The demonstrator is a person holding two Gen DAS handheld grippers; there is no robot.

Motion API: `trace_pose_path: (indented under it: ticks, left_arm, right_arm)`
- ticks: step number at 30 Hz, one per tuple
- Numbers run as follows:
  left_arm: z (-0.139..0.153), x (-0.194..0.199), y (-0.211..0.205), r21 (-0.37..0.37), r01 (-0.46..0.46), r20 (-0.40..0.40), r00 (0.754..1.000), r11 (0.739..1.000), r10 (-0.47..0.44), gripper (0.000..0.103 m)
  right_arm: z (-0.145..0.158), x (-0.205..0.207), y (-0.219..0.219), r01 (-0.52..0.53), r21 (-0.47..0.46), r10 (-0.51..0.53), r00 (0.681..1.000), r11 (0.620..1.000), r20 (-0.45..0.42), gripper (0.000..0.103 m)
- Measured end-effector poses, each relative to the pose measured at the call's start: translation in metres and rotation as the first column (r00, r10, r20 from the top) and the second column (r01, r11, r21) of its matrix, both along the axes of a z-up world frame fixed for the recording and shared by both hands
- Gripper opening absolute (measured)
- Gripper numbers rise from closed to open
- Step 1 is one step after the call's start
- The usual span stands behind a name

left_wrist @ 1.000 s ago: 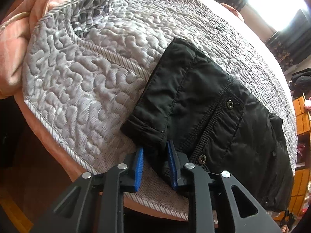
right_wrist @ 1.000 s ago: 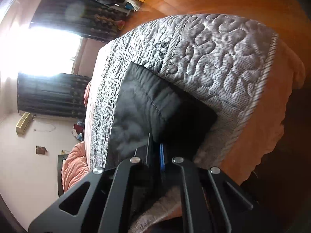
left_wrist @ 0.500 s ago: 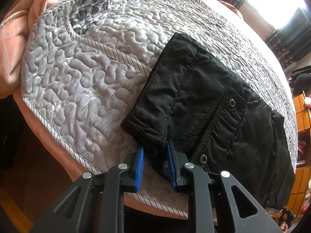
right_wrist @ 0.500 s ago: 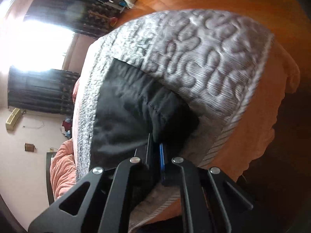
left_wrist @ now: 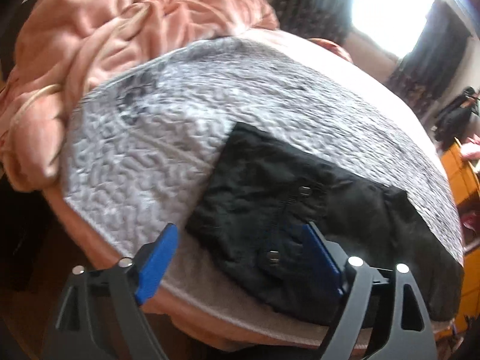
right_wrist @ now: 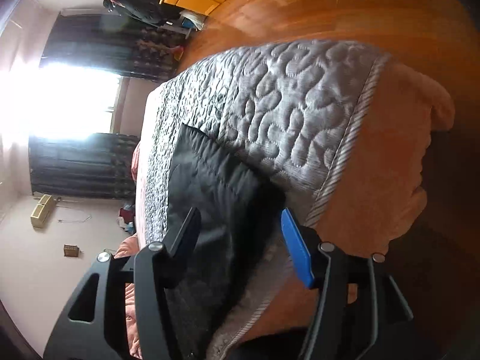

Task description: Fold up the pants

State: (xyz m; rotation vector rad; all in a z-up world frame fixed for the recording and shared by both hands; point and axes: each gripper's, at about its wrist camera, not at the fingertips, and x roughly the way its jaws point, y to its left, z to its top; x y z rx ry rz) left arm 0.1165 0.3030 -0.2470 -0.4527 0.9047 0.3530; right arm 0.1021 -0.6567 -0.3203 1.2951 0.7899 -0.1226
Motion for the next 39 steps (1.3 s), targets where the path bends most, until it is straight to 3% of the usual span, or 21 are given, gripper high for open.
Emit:
trace_pose_path:
  ticks: [3,8,14,19,24,27,31,39]
  left_arm:
    - [-0.008,0.012,-0.006,-0.033,0.03,-0.009,0.999,0.999,-0.031,0.09]
    - [-0.032,0.023,-0.004,-0.11,-0.041,-0.056,0.998,0.993,0.035,0.091]
    - [-0.054,0.03,-0.009,-0.072,-0.067,-0.124,0.991,0.995,0.058,0.091]
    - [-0.065,0.028,-0.006,-0.073,-0.112,-0.148,0.984,0.991,0.1,0.091]
    - [-0.059,0.025,-0.01,-0.038,-0.13,-0.096,0.987,0.991,0.126,0.091]
    - [-0.052,0.024,-0.016,-0.003,-0.138,-0.056,0.989,0.99,0.138,0.091]
    - [-0.047,0.023,-0.021,0.023,-0.16,-0.011,0.987,0.987,0.16,0.091]
    - [-0.051,0.014,-0.033,0.02,-0.161,0.035,0.986,0.987,0.16,0.091]
  right_arm:
    - [-0.012,0.003,0.002,0.001,0.034,-0.001,1.0,0.999,0.003,0.056]
    - [-0.031,0.008,0.008,0.01,0.099,-0.013,1.0,0.995,0.027,0.056]
    - [-0.043,0.017,0.012,0.001,0.14,-0.009,0.998,0.99,0.058,0.057]
    - [-0.034,0.023,0.015,-0.037,0.127,0.022,0.992,0.991,0.122,0.057]
    - [-0.042,0.029,0.016,-0.059,0.137,0.043,0.992,0.989,0.117,0.045]
    - [-0.037,0.034,0.019,-0.074,0.121,0.061,0.992,0.99,0.115,0.024]
    - [-0.014,0.037,0.022,-0.085,0.066,0.076,0.989,0.994,0.127,0.017]
    - [0.076,0.044,0.05,-0.139,-0.142,0.164,0.97,0.98,0.179,0.016]
